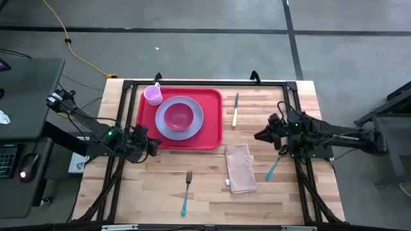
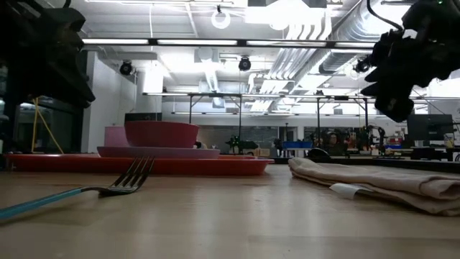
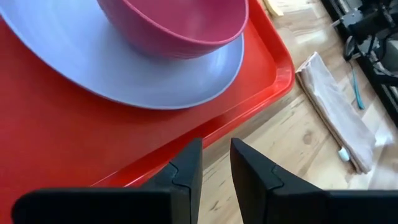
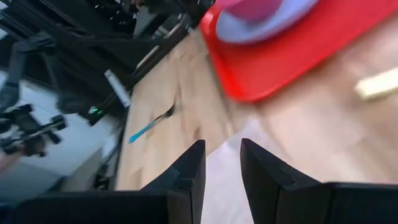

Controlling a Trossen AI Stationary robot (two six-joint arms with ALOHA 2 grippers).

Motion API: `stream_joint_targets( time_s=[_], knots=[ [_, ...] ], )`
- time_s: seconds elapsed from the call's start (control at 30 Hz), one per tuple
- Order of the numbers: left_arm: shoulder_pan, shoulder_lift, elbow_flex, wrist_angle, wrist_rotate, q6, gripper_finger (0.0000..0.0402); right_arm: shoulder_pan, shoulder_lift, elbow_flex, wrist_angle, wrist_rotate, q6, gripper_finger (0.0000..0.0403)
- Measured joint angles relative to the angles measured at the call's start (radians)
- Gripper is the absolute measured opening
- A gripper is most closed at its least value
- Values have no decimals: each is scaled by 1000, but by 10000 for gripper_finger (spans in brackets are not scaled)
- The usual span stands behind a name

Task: Set up tray
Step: Put the brown napkin on the red tray to the right of the purple plate

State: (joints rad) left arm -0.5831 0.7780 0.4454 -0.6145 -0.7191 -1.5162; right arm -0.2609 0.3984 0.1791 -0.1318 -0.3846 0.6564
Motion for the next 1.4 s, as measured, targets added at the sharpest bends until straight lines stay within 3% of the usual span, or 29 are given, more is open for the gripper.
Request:
stream_joint_targets(
  time_s=[0.27, 0.67, 1.07, 1.4],
  knots=[
    [0, 0, 0, -16, 12, 0, 111, 89, 63, 0, -6, -26, 213, 82],
    [0, 0, 0, -43, 41, 0, 111, 278, 271, 0, 12, 8, 422, 151],
    [0, 0, 1, -75, 52, -8, 111, 417, 503, 5, 177, 164, 612, 153],
    [0, 1, 1, -77, 52, -8, 111, 454, 736, 9, 293, 184, 690, 153]
  ],
)
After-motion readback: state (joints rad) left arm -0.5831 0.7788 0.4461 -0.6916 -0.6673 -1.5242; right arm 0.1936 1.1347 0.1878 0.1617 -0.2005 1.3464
